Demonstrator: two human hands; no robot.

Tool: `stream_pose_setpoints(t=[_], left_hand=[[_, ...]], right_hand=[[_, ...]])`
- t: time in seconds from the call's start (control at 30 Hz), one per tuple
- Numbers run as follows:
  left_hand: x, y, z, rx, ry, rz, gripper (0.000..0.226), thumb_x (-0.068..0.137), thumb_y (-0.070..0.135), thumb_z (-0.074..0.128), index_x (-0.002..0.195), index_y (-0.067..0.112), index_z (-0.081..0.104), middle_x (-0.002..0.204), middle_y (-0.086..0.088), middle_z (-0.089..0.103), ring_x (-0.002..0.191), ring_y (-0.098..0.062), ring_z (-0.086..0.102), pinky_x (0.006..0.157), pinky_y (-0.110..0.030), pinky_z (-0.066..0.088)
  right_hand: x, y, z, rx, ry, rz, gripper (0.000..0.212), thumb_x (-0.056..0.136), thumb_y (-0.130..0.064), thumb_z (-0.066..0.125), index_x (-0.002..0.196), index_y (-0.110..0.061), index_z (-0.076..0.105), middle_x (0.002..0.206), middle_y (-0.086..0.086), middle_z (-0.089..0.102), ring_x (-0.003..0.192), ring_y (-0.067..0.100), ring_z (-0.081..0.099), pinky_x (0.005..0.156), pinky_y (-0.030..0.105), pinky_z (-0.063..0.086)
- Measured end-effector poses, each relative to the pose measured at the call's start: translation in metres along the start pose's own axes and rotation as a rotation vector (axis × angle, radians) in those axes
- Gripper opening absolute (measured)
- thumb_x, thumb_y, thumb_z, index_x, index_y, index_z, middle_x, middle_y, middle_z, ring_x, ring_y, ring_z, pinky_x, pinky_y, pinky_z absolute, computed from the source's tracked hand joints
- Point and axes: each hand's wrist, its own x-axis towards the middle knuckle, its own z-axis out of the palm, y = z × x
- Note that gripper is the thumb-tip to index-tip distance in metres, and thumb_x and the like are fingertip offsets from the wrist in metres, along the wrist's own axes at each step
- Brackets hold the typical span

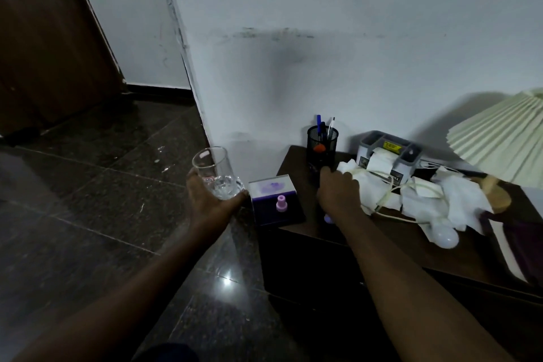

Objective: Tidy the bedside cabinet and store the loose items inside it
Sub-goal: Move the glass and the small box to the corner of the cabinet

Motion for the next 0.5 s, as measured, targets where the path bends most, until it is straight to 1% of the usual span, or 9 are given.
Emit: stream_pose_setpoints(t=[0.03,0.1,0.13,0.2,0.27,0.3,0.37,0.43,0.5], left_hand=[[0.004,-0.003,0.006,-0.009,0.006,-0.008,0.107,0.06,0.019,0.099,0.145,0.016,0.035,0.138,-0.006,0.044,0.122,-0.017,0.052,0.097,-0.012,0.047],[0.011,-0.009,0.016,0.001,0.021,-0.009,0.106,0.06,0.018,0.098,0.144,0.019,0.034,0.139,-0.006,0.042,0.125,-0.02,0.051,0.104,-0.031,0.05],[0.015,-0.011,0.022,0.006,0.032,-0.002,0.106,0.06,0.019,0.098,0.144,0.02,0.034,0.139,-0.004,0.042,0.125,-0.019,0.05,0.105,-0.034,0.049],[0.021,-0.014,0.03,0.001,0.053,0.001,0.103,0.06,0.019,0.097,0.142,0.021,0.035,0.135,0.0,0.04,0.123,-0.014,0.047,0.105,-0.032,0.046],[0.027,-0.015,0.035,-0.002,0.074,0.005,0.101,0.061,0.018,0.097,0.14,0.02,0.035,0.133,0.002,0.038,0.121,-0.012,0.045,0.104,-0.03,0.044],[0.03,-0.015,0.036,0.002,0.083,0.017,0.101,0.06,0.018,0.097,0.141,0.019,0.035,0.132,0.002,0.037,0.121,-0.013,0.044,0.105,-0.031,0.043],[0.034,-0.017,0.035,0.025,0.091,0.035,0.102,0.06,0.018,0.097,0.141,0.017,0.035,0.131,0.002,0.036,0.123,-0.015,0.043,0.104,-0.03,0.043],[0.038,-0.018,0.033,0.038,0.085,0.05,0.102,0.06,0.017,0.097,0.141,0.015,0.035,0.132,0.0,0.035,0.124,-0.017,0.043,0.104,-0.03,0.043],[0.042,-0.019,0.032,0.05,0.07,0.044,0.105,0.059,0.019,0.098,0.143,0.015,0.034,0.135,-0.002,0.037,0.127,-0.022,0.044,0.106,-0.034,0.044]], right_hand=[[0.002,0.006,-0.002,-0.018,0.02,0.023,0.02,0.096,-0.015,0.05,0.115,-0.012,0.055,0.115,0.014,0.066,0.108,0.036,0.06,0.084,0.041,0.048],[0.004,0.012,-0.008,-0.025,0.061,0.072,0.023,0.094,-0.019,0.054,0.115,-0.011,0.057,0.117,0.015,0.063,0.11,0.038,0.059,0.086,0.042,0.048],[0.005,0.01,-0.012,-0.016,0.073,0.072,0.027,0.093,-0.023,0.056,0.117,-0.012,0.058,0.119,0.016,0.062,0.113,0.039,0.057,0.089,0.044,0.047],[0.005,-0.005,-0.023,0.019,0.087,-0.034,0.035,0.094,-0.037,0.057,0.121,-0.015,0.057,0.125,0.014,0.06,0.119,0.038,0.052,0.096,0.049,0.042],[0.002,-0.028,-0.029,0.064,0.086,-0.231,0.039,0.095,-0.047,0.052,0.123,-0.02,0.058,0.128,0.01,0.059,0.121,0.036,0.049,0.098,0.051,0.037],[-0.001,-0.04,-0.029,0.102,0.042,-0.321,0.04,0.096,-0.051,0.05,0.123,-0.023,0.058,0.13,0.007,0.058,0.122,0.034,0.047,0.098,0.051,0.035],[-0.006,-0.058,-0.027,0.189,-0.138,-0.407,0.047,0.096,-0.061,0.042,0.127,-0.03,0.059,0.136,0.003,0.056,0.129,0.032,0.04,0.101,0.054,0.029],[-0.007,-0.067,-0.022,0.184,-0.283,-0.407,0.057,0.094,-0.072,0.035,0.128,-0.034,0.062,0.138,0.003,0.057,0.133,0.032,0.036,0.102,0.055,0.023],[-0.006,-0.068,-0.018,0.138,-0.355,-0.401,0.052,0.094,-0.071,0.04,0.119,-0.032,0.065,0.133,0.004,0.06,0.134,0.033,0.035,0.103,0.056,0.021]])
